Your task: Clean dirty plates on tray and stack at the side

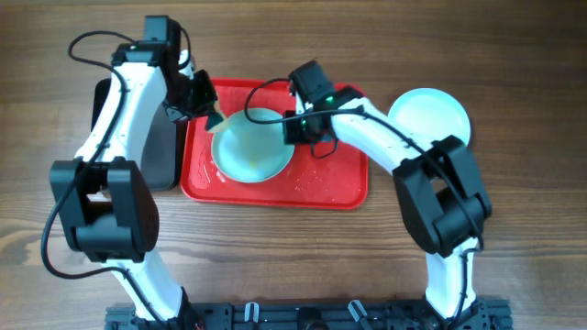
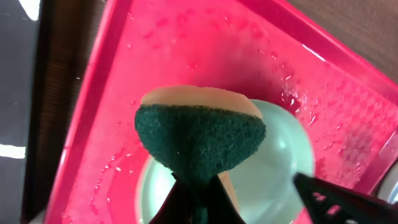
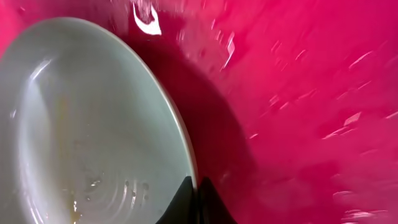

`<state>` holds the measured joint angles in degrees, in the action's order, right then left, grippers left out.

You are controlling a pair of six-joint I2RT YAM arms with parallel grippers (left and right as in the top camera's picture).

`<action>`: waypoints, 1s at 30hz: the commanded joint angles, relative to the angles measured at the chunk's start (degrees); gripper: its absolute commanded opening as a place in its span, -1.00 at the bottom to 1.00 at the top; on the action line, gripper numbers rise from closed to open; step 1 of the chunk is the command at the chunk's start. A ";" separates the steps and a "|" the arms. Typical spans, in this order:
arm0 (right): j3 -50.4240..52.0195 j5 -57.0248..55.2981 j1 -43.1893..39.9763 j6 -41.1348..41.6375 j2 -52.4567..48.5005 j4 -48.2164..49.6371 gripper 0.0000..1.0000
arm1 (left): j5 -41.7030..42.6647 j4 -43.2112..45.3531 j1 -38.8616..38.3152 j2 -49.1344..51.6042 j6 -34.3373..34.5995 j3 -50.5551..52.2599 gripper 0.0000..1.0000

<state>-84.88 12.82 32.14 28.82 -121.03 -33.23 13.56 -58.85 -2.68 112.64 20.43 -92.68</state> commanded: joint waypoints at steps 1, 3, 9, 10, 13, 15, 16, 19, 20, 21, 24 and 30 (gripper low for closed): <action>0.81 -0.74 1.62 6.08 -3.17 -0.09 -0.91 | -2.78 0.50 -2.05 0.42 -0.74 1.90 -0.92; 0.81 -0.74 1.60 6.05 -3.39 -0.11 -0.91 | -2.75 0.70 -2.60 0.42 -0.72 2.62 -0.92; 0.81 -0.76 1.55 6.10 -3.82 1.33 -0.67 | -2.75 0.72 -3.06 0.42 -0.74 2.82 -0.92; 0.81 -0.72 1.55 6.12 -4.31 1.90 -0.80 | -2.75 0.55 -3.06 0.44 -0.74 2.82 -0.92; 0.81 0.57 1.51 6.32 -5.57 2.49 -0.91 | -2.73 0.57 -3.15 0.44 -0.74 3.15 -0.92; 0.81 2.14 1.20 6.23 -6.25 3.04 -0.91 | -2.73 0.85 -3.45 0.44 -1.03 3.96 -0.92; 0.81 2.78 0.94 5.95 -6.54 3.23 -0.92 | -2.73 1.27 -3.65 0.50 -1.88 4.68 -0.92; 0.81 3.87 0.26 5.62 -6.60 3.23 -0.91 | -2.84 3.04 -4.37 0.52 -3.82 7.76 -0.92; 0.81 4.00 0.24 5.64 -6.60 3.23 -0.91 | -3.06 3.87 -4.59 0.52 -3.82 8.98 -0.92; 0.81 4.04 0.24 5.62 -6.60 3.26 -0.92 | -3.21 4.70 -4.68 0.52 -4.07 10.21 -0.92; 0.81 4.04 0.24 5.16 -6.60 3.52 -0.91 | -3.23 6.69 -4.72 0.52 -7.52 13.55 -0.92; 0.81 4.02 0.20 5.03 -6.60 3.96 -0.91 | -4.26 11.85 -4.72 0.52 -16.44 19.78 -0.92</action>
<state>-84.82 17.98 32.51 34.39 -124.20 -29.19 10.90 -49.76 -7.40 112.73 11.03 -76.05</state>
